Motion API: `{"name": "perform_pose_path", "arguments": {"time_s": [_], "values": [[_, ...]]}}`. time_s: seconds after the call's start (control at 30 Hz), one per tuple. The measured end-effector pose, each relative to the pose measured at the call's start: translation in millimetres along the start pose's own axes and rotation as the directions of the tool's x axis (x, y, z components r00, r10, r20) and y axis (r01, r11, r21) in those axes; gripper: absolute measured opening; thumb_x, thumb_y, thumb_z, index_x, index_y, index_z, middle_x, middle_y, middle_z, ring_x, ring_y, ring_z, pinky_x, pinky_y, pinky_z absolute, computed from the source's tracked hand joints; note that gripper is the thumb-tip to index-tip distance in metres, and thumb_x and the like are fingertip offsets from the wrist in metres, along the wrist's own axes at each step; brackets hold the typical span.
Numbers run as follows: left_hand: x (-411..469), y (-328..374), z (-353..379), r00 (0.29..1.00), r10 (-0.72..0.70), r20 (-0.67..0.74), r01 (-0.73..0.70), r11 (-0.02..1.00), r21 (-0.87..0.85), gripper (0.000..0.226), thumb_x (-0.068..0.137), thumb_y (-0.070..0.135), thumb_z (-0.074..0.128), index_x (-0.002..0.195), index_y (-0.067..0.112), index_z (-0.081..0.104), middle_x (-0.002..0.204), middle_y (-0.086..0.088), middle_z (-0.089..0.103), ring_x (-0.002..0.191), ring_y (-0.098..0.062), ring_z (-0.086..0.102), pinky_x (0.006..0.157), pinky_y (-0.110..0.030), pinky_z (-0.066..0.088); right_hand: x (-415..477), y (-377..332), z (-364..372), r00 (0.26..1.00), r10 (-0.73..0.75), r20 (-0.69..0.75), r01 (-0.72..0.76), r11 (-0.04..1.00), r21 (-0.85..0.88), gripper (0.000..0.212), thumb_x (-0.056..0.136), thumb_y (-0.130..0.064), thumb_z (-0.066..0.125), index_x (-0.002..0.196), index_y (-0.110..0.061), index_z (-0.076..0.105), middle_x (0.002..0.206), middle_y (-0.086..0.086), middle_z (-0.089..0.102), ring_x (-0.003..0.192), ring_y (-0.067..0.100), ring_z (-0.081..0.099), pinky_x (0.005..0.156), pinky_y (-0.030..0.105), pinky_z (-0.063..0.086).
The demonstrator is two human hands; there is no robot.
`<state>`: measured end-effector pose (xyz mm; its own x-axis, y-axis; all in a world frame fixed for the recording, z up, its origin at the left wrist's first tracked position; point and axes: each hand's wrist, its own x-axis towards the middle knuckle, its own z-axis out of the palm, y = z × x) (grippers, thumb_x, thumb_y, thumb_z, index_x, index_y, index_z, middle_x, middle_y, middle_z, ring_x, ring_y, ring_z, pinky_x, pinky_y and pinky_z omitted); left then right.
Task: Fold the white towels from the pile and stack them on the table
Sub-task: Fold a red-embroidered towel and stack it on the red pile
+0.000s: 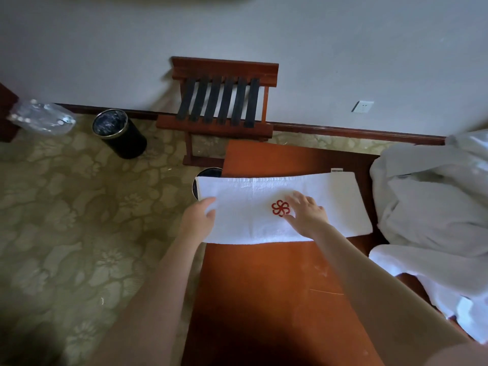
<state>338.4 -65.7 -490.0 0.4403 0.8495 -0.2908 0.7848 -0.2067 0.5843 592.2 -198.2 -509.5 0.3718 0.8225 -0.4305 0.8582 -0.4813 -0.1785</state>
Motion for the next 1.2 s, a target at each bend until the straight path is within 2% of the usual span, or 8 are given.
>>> {"name": "perform_pose_path", "arguments": {"time_s": [0.17, 0.3, 0.53, 0.7, 0.87, 1.03, 1.1, 1.2], "values": [[-12.4, -8.2, -34.6, 0.999, 0.017, -0.048, -0.004, 0.964, 0.264, 0.040, 0.098, 0.023, 0.047, 0.138, 0.025, 0.048, 0.134, 0.001, 0.057, 0.106, -0.021, 0.061, 0.082, -0.027, 0.049, -16.1, -29.4, 17.4, 0.998, -0.065, 0.003, 0.065, 0.997, 0.028, 0.057, 0.095, -0.048, 0.047, 0.146, -0.031, 0.029, 0.152, -0.001, 0.026, 0.133, 0.024, 0.029, 0.099, 0.041, 0.041], [-15.3, 7.8, -47.7, 0.994, 0.070, -0.084, -0.038, 0.943, 0.331, 0.040, 0.097, 0.024, 0.049, 0.137, 0.024, 0.050, 0.135, 0.001, 0.056, 0.117, -0.020, 0.056, 0.091, -0.029, 0.047, -24.1, -28.7, 17.4, 0.996, -0.076, -0.036, 0.082, 0.975, 0.208, 0.054, 0.095, -0.038, 0.051, 0.145, -0.028, 0.035, 0.149, -0.002, 0.033, 0.132, 0.020, 0.032, 0.098, 0.037, 0.043], [-8.5, 37.5, -32.0, 0.991, 0.126, -0.053, -0.101, 0.936, 0.338, 0.035, 0.095, 0.027, 0.051, 0.130, 0.026, 0.057, 0.110, -0.001, 0.066, 0.094, -0.020, 0.060, 0.066, -0.025, 0.044, -42.2, 38.2, -2.3, 0.958, 0.206, -0.199, -0.157, 0.959, 0.238, 0.048, 0.095, -0.028, 0.051, 0.142, -0.024, 0.040, 0.141, 0.006, 0.039, 0.128, 0.026, 0.036, 0.096, 0.040, 0.045], [-4.9, 57.2, -9.3, 0.991, 0.128, 0.023, -0.128, 0.930, 0.343, 0.034, 0.095, 0.022, 0.047, 0.126, 0.023, 0.061, 0.107, -0.002, 0.066, 0.091, -0.021, 0.062, 0.068, -0.029, 0.049, -60.5, 72.5, 8.3, 0.940, 0.324, -0.107, -0.299, 0.933, 0.201, 0.055, 0.091, -0.041, 0.056, 0.141, -0.028, 0.035, 0.133, 0.010, 0.038, 0.120, 0.031, 0.037, 0.089, 0.041, 0.047], [-6.7, 76.5, 13.1, 0.984, 0.173, 0.043, -0.177, 0.916, 0.359, 0.032, 0.095, 0.025, 0.051, 0.126, 0.026, 0.060, 0.109, -0.002, 0.067, 0.078, -0.016, 0.060, 0.051, -0.020, 0.039, -58.0, 76.9, 16.1, 0.952, 0.307, 0.021, -0.299, 0.908, 0.294, 0.071, 0.085, -0.041, 0.067, 0.143, -0.032, 0.027, 0.127, 0.013, 0.035, 0.117, 0.033, 0.038, 0.088, 0.040, 0.046], [-9.9, 87.6, 31.4, 0.981, 0.175, 0.085, -0.194, 0.894, 0.405, 0.031, 0.095, 0.029, 0.055, 0.126, 0.028, 0.060, 0.107, -0.001, 0.069, 0.079, -0.015, 0.064, 0.060, -0.022, 0.053, -50.3, 80.6, 11.0, 0.962, 0.253, 0.100, -0.272, 0.872, 0.408, 0.083, 0.080, -0.030, 0.073, 0.143, -0.040, 0.021, 0.111, 0.008, 0.052, 0.094, 0.025, 0.055, 0.064, 0.033, 0.051], [-9.8, 90.1, 37.0, 0.981, 0.170, 0.098, -0.195, 0.897, 0.397, 0.032, 0.095, 0.029, 0.055, 0.127, 0.027, 0.060, 0.109, -0.002, 0.069, 0.084, -0.016, 0.065, 0.062, -0.021, 0.051, -48.8, 82.8, 10.3, 0.968, 0.223, 0.117, -0.252, 0.842, 0.477, 0.083, 0.078, -0.022, 0.075, 0.141, -0.041, 0.024, 0.103, 0.003, 0.055, 0.073, 0.020, 0.060, 0.052, 0.029, 0.050], [-10.1, 92.5, 43.2, 0.979, 0.167, 0.112, -0.198, 0.898, 0.392, 0.033, 0.095, 0.027, 0.055, 0.128, 0.027, 0.059, 0.111, -0.002, 0.068, 0.083, -0.015, 0.065, 0.054, -0.014, 0.043, -45.2, 82.0, 11.4, 0.966, 0.243, 0.085, -0.245, 0.769, 0.590, 0.076, 0.076, -0.019, 0.074, 0.135, -0.040, 0.032, 0.095, -0.003, 0.052, 0.071, 0.017, 0.058, 0.047, 0.026, 0.047]]}}
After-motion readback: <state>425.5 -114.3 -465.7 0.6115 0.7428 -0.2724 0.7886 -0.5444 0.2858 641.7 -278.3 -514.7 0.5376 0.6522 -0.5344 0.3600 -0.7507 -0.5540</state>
